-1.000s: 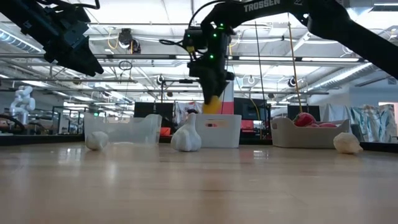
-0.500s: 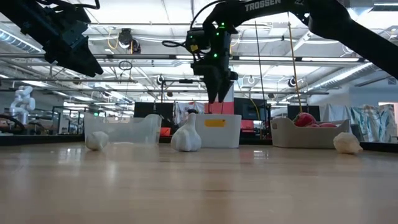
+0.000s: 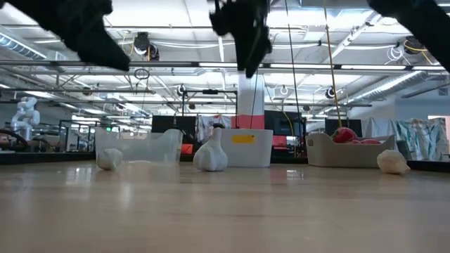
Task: Sort produce into baskets
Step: Put the garlic into the transparent bin
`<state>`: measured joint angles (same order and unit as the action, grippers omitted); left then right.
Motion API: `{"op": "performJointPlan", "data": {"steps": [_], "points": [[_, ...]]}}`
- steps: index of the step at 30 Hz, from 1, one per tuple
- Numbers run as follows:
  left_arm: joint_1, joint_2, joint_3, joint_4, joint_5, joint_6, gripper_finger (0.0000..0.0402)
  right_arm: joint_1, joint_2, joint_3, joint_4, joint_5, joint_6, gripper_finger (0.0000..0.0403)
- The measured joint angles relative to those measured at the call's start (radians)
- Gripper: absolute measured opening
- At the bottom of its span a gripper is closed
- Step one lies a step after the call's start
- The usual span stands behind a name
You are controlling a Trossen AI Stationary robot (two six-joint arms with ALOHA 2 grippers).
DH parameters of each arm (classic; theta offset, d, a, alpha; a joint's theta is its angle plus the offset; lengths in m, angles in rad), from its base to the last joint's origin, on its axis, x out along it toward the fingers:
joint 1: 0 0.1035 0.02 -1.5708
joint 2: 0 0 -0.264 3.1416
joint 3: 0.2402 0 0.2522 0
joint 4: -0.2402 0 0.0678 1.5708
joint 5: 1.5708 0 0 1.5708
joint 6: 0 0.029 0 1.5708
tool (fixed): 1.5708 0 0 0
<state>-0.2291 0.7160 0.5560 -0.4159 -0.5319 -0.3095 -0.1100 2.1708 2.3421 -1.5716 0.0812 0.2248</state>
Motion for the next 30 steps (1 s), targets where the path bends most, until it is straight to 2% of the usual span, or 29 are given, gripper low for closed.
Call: {"op": "performJointPlan", "data": {"steps": [2,5,11,16,21,30], "points": [[0.0,0.039,0.0,0.112,0.052,0.067,0.0255,0.074,-0.004,0.0,0.0,0.024,0.02,0.0274],[0.0,0.131,0.0,0.248,0.116,0.161,0.0255,0.195,-0.009,0.0,0.001,0.143,0.048,0.0274],[0.015,0.376,0.0,0.478,0.159,0.36,0.0255,0.405,-0.009,-0.002,0.0,0.344,0.124,0.0274],[0.073,0.566,0.0,0.666,0.241,0.465,0.0255,0.53,-0.01,-0.036,0.002,0.511,0.21,0.0274],[0.143,0.708,0.0,0.83,0.279,0.478,0.0255,0.591,-0.011,-0.135,0.0,0.596,0.306,0.0274],[0.223,0.882,0.001,1.013,0.405,0.445,0.0255,0.59,-0.01,-0.429,0.002,0.603,0.47,0.0274]]}}
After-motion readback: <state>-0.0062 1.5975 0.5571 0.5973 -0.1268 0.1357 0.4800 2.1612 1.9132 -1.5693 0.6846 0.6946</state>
